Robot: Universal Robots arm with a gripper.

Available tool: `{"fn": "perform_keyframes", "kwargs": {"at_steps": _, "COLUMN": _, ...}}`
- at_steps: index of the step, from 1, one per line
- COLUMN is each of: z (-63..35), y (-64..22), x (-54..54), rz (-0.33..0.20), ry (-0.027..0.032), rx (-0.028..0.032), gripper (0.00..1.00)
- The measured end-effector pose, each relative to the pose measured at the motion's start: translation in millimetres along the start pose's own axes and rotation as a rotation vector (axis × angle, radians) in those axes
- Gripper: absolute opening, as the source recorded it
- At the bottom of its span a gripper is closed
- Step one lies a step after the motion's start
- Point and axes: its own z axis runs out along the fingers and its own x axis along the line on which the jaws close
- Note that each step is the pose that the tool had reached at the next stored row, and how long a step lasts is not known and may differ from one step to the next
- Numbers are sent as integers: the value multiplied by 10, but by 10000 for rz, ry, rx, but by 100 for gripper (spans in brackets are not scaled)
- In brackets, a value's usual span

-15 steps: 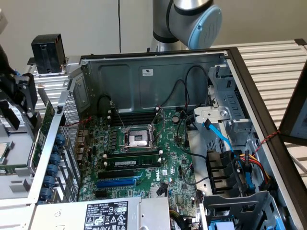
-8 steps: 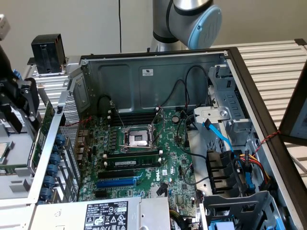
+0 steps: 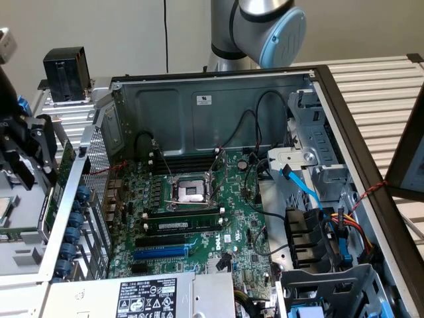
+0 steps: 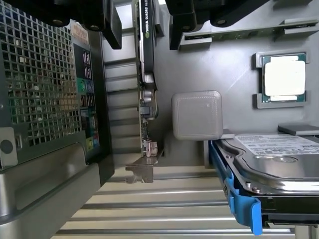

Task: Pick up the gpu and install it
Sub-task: 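Pick up the gpu and move the gpu toward the slot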

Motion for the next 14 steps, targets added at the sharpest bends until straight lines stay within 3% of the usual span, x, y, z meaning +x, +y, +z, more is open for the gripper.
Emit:
{"fn": "perform_keyframes", "kwargs": {"at_steps": 6, "z": 107, "y": -22, "x": 16, "rz": 2, "ry": -5, "rx": -2, "gripper": 51}}
{"fn": "perform_keyframes", "kwargs": {"at_steps": 9, "z": 156, "y": -28, "x": 23, "rz": 8, "ry": -9, "rx": -48, "gripper": 51}}
{"fn": "perform_keyframes", "kwargs": {"at_steps": 14, "z": 203, "y": -32, "x": 28, "rz": 9, "ry": -92, "rx": -112, "gripper": 51}}
